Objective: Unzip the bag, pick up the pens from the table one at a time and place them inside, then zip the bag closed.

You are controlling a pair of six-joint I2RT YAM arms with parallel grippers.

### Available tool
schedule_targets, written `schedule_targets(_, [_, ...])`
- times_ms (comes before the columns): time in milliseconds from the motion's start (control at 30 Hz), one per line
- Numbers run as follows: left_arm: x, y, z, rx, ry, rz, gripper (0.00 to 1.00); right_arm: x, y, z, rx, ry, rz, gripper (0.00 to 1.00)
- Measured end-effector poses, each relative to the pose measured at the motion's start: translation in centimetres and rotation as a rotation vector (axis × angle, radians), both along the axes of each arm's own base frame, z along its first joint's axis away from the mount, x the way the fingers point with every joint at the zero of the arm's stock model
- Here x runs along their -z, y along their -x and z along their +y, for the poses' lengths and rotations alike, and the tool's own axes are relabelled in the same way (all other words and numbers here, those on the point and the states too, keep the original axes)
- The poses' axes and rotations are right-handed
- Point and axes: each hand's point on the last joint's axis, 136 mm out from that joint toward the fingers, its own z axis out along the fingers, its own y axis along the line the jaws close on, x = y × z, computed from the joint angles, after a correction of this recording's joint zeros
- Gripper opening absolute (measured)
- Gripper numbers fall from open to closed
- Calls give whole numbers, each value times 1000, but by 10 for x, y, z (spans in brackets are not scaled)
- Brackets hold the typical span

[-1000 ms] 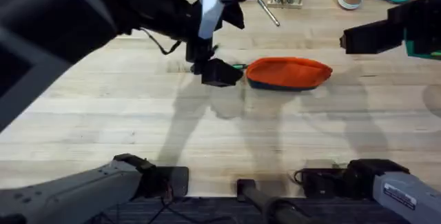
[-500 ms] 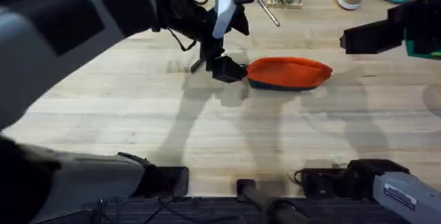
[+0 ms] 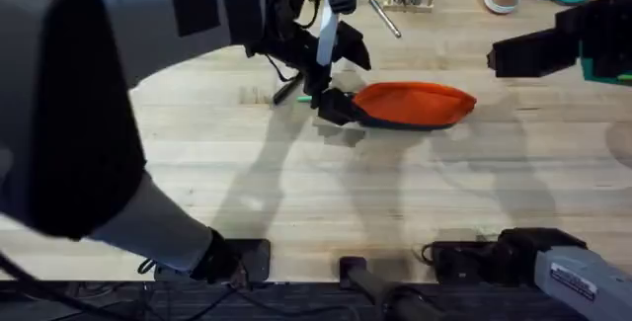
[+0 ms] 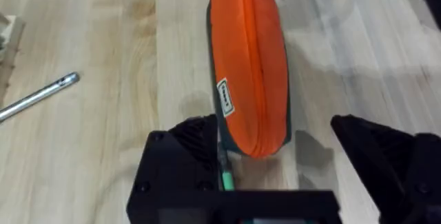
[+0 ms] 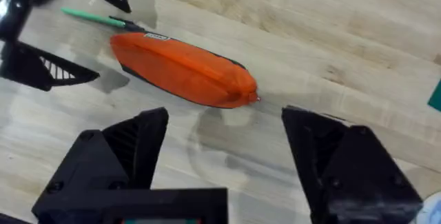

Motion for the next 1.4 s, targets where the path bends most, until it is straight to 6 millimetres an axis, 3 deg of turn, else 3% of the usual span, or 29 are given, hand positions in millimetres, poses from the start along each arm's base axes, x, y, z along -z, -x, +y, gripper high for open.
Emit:
schedule_targets(367, [13, 7, -11, 39, 51, 73, 993, 0, 0, 0, -3, 2, -1, 997])
schedule_targets(667, [13, 24, -34, 115, 51, 48, 991, 0, 0, 0, -3, 2, -1, 997])
schedule_targets(867, [15, 24, -37, 118, 33, 29, 801, 0, 0, 0, -3, 2, -1, 997])
schedule_targets(933, [16, 22, -37, 115, 28, 21, 643, 0, 0, 0, -3, 2, -1, 997])
schedule_targets(1067, [16, 18, -36, 108, 15, 3, 138, 0, 0, 0, -3, 2, -1, 997])
schedule_targets(1100, [17, 18, -36, 109, 11, -1, 71, 0, 0, 0, -3, 2, -1, 997])
schedule_targets(1400, [18, 18, -35, 107, 5, 2, 45, 0, 0, 0, -3, 2, -3, 997])
